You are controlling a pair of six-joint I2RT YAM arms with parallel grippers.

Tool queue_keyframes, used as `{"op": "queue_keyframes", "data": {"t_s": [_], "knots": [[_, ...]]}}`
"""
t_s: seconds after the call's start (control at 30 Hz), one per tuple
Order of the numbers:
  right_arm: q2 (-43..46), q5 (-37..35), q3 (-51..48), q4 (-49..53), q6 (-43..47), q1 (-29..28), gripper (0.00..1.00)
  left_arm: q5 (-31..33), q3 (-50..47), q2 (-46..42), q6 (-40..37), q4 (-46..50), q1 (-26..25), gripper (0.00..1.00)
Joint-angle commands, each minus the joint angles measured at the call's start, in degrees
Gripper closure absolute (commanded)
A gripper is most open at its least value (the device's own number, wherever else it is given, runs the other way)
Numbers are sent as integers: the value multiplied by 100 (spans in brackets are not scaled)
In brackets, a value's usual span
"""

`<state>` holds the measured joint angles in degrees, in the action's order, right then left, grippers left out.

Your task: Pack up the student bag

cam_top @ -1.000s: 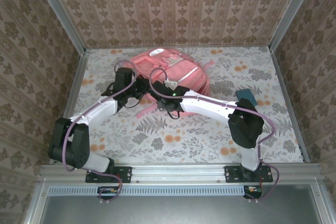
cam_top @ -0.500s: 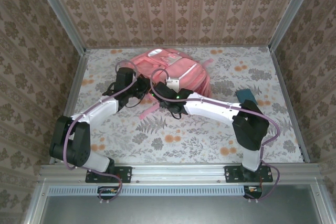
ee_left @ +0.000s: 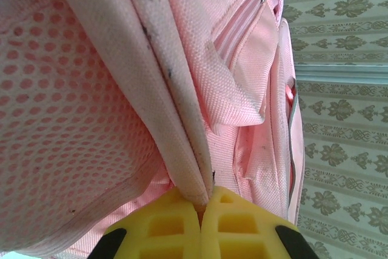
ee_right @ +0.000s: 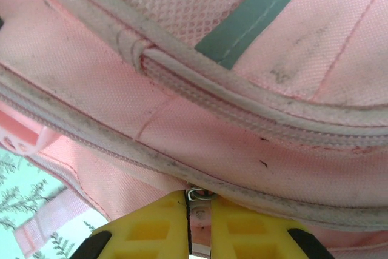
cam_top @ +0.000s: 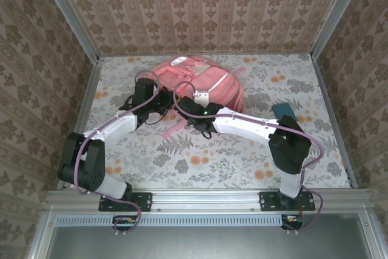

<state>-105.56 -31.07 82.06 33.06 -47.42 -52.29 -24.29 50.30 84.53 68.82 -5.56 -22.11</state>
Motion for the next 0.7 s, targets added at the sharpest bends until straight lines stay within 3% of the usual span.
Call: {"op": "queue_keyframes", "data": {"t_s": [0.0,0.43,0.5,0.67], "knots": [[321,-305,-262,553,610,173,87,-6,-11,-25,-175,-147,221,100],[1370,151,-1421,858,1298,846,82,-144,-54,156,-307,-172,443,100],[1600,542,-1495,708,1495,954,76,-171,-30,190,-346,-156,466,100],[2068,1932,-1695,115,1919,1109,49,-223,88,290,-476,-47,529,100]]}}
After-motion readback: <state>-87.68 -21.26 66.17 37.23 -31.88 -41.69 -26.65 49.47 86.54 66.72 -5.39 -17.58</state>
